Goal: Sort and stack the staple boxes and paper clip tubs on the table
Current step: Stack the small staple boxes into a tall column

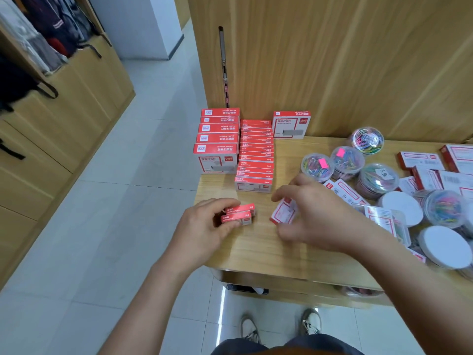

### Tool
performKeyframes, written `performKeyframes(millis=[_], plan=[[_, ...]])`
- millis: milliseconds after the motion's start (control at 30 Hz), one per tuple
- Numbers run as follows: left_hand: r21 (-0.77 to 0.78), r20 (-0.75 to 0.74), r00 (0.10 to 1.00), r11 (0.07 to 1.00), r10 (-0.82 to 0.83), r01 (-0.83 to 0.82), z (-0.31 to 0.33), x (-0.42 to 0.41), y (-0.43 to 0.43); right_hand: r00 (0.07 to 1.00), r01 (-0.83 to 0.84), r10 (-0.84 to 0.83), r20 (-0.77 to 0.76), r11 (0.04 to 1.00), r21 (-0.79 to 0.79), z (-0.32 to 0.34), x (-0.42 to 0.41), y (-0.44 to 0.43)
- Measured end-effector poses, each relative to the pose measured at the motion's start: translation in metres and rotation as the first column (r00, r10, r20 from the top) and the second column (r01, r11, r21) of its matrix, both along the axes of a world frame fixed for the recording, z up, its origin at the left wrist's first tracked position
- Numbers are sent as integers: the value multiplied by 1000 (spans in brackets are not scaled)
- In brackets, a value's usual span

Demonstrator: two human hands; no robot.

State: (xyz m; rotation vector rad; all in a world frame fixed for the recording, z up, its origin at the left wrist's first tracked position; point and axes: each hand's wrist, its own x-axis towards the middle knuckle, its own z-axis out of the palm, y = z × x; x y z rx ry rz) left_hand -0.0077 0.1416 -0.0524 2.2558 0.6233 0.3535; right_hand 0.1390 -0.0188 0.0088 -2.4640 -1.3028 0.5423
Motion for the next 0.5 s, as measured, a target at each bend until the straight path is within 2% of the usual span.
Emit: performKeyframes(millis=[33,67,100,133,167,200,233,300,400,500], plan=[[-2,-10,1000,1000,14,-14,1,0,0,971,115,-88,-222,987,112,2,-2,1],[-15,-22,999,1000,26,-27,2,0,0,832,275,-136,-537,943,188,2,-6,2],[-47,-30,999,998,38,-39,2,0,0,549,440,-100,-830,878,186,1,-9,5],[-94,-36,998,994,48,-51,2,1,1,223,562,-13,-975,819,118,-1,-13,6],[-148,-41,998,987,52,-57,2,1,1,-23,627,73,-997,778,42,-4,-18,7],[-200,-45,998,978,49,-57,1,0,3,-167,652,128,-978,758,-13,-7,-22,7],[-250,-42,998,967,46,-55,1,0,4,-243,658,163,-956,752,-39,-10,-25,8],[-351,-7,999,935,45,-45,2,-3,9,-275,660,206,-939,750,-29,-15,-30,7],[-479,36,998,877,55,-31,8,-7,12,-190,668,203,-961,743,25,-19,-32,6],[-568,41,996,822,75,-38,12,-6,9,-87,692,109,-990,722,19,-21,-31,7]])
